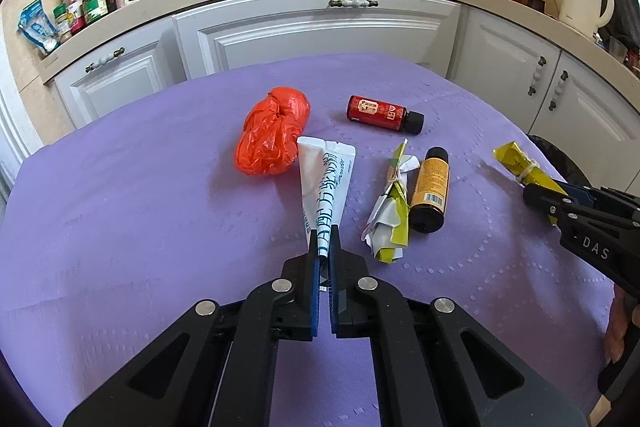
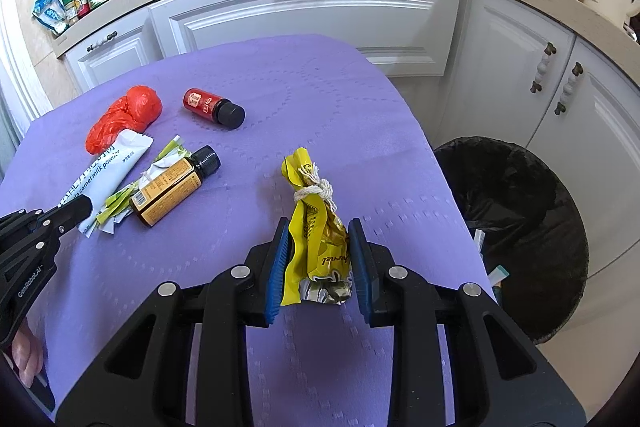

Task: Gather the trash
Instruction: 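Grasp the yellow crumpled wrapper with the right gripper while the left gripper grasps the white milk-powder tube, then carry the yellow wrapper and white tube over the black bin with both grippers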

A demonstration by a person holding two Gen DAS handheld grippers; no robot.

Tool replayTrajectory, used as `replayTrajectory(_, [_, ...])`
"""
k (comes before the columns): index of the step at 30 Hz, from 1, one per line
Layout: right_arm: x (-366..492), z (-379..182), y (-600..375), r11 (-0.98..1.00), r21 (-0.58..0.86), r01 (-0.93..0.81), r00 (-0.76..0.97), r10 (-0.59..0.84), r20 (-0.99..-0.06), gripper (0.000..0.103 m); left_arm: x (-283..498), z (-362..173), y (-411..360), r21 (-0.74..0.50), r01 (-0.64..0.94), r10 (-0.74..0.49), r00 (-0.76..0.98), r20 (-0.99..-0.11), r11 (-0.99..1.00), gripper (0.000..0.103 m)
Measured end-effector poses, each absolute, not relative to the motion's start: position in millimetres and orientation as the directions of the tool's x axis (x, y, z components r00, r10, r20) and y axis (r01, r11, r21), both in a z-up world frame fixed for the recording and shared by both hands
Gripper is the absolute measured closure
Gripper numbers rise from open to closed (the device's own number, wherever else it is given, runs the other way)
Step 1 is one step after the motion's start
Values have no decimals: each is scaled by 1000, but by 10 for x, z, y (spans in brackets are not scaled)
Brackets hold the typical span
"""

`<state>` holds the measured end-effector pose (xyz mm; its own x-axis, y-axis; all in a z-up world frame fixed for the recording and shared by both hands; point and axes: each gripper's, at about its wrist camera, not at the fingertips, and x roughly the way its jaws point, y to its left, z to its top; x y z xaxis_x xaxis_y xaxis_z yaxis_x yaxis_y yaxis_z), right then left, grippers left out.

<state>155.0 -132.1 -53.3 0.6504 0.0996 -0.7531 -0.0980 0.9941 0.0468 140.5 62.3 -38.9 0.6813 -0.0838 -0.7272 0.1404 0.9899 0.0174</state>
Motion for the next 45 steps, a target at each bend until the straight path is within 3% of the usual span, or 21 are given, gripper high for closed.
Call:
replayTrajectory(21, [1143,-194,-1548,998,49,-33,743,57,-667,75,1013,-86,424,2,103,-77,759,-647,995,99])
replayTrajectory(45, [847,21,-2766,969,18,247,782,-188,-594,75,1028,186,-964,-4,358,-295,762,-576,934,99])
